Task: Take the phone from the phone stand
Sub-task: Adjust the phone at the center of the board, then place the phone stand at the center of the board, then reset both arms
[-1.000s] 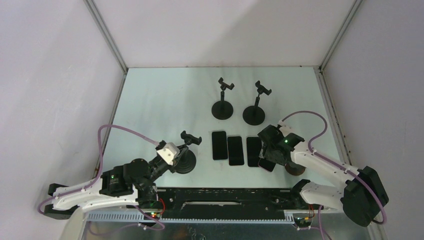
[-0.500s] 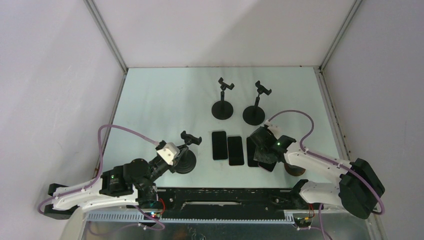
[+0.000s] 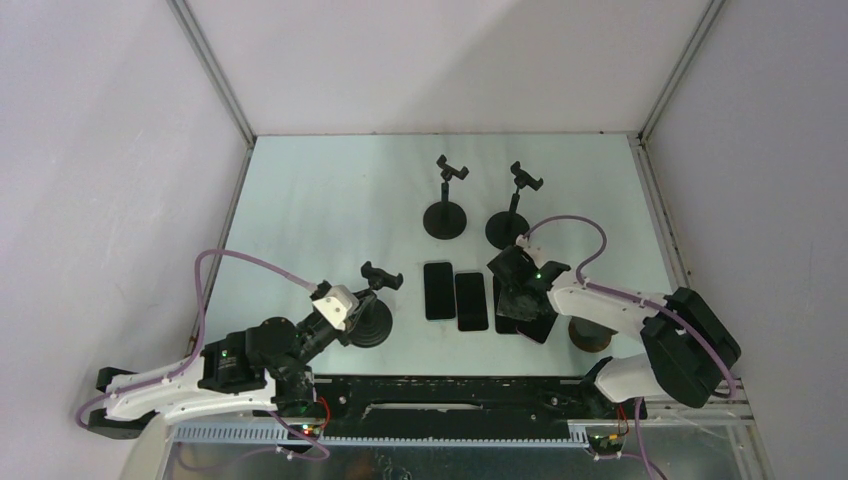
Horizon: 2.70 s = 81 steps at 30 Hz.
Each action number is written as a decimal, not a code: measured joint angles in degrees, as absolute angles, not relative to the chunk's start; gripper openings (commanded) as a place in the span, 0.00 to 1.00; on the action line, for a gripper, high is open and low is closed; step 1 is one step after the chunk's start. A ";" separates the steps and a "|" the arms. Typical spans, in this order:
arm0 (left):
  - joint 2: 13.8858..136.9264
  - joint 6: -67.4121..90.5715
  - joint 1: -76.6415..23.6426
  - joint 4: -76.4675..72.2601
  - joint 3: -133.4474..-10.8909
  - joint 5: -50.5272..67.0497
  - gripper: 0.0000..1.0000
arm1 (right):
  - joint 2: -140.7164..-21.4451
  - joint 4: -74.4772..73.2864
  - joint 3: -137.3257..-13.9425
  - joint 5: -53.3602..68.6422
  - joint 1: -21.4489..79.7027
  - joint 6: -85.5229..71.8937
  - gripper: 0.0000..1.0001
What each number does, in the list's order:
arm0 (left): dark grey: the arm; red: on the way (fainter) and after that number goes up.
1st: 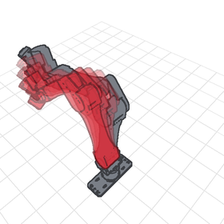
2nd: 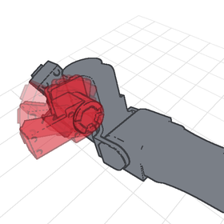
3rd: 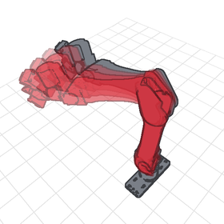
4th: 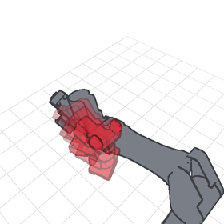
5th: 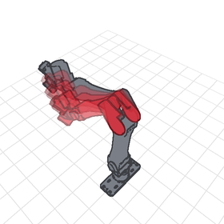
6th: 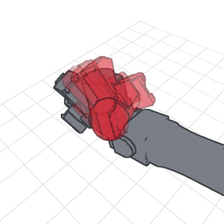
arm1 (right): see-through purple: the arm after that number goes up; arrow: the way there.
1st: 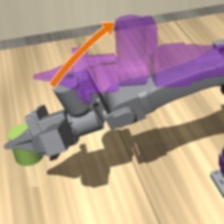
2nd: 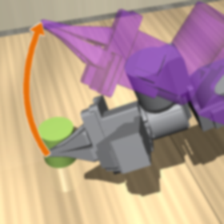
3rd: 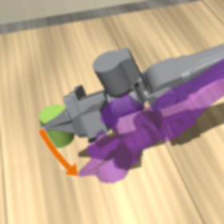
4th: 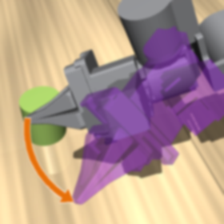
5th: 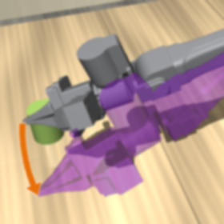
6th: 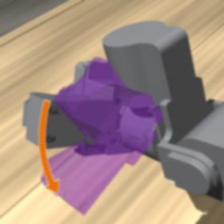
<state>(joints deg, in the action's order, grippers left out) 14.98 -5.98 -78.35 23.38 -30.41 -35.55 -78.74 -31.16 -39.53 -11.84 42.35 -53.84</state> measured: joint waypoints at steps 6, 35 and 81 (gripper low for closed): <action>14.94 -5.98 -78.35 23.40 -30.41 -35.55 0.00 | -80.23 -34.72 -41.10 -14.87 42.52 -54.68 0.31; 15.05 -3.84 -67.81 18.04 -28.12 -32.05 0.00 | -65.17 -37.01 -43.92 -13.21 54.78 -45.06 0.37; 43.27 11.42 -27.24 -23.66 -30.44 -17.02 1.00 | -67.46 -35.42 -46.85 -21.37 71.70 -44.16 0.56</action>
<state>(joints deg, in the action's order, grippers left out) 43.27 11.42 -27.24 -23.66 -30.44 -17.02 -67.46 -35.42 -46.85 -21.37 71.70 -44.16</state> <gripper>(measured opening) 0.995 0.500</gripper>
